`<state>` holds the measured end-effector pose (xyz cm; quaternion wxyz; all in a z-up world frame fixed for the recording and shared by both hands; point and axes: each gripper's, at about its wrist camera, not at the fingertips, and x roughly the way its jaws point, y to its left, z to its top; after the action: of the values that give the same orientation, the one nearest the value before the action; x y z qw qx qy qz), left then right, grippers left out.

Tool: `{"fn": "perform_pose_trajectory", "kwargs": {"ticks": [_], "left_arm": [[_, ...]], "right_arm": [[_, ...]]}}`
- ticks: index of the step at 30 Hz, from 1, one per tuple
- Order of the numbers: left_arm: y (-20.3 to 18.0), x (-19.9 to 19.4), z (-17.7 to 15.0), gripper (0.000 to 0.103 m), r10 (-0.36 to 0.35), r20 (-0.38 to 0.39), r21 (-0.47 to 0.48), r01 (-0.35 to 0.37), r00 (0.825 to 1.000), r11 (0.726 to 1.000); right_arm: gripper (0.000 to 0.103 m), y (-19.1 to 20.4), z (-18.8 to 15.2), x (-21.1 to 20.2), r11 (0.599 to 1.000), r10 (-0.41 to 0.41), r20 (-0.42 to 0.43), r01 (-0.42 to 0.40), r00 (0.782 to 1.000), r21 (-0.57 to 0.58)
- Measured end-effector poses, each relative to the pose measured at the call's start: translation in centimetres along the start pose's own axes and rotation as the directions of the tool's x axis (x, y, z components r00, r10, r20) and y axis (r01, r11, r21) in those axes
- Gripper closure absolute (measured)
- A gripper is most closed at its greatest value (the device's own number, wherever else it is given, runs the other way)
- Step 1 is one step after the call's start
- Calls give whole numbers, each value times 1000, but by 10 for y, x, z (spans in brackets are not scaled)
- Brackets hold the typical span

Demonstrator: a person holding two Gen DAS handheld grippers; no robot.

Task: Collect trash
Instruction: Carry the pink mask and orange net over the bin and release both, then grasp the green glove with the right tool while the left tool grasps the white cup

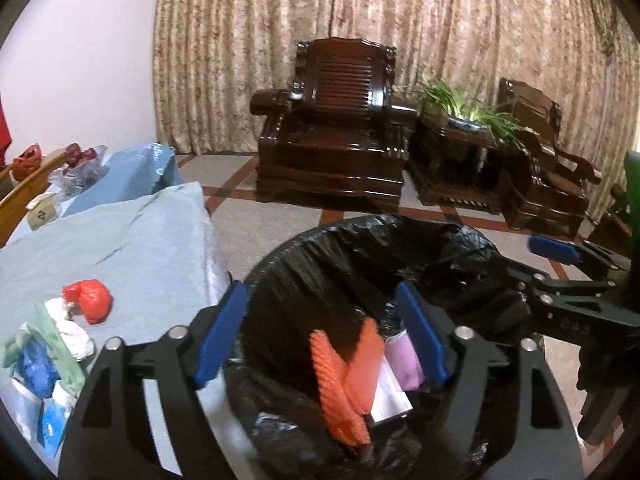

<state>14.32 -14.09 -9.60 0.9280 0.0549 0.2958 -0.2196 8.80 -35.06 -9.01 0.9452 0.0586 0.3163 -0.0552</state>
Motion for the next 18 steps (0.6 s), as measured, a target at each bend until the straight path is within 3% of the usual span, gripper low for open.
{"fn": "perform_pose_trajectory", "kwargs": {"ticks": [2, 18], "left_arm": [[3, -7, 0, 13, 30, 13, -9, -30, 999, 1000], [83, -69, -16, 10, 191, 32, -127, -185, 981, 974]], "right_arm": [[6, 3, 2, -4, 1000, 6, 5, -6, 1000, 9], [6, 75, 15, -18, 990, 114, 34, -111, 993, -84]]}}
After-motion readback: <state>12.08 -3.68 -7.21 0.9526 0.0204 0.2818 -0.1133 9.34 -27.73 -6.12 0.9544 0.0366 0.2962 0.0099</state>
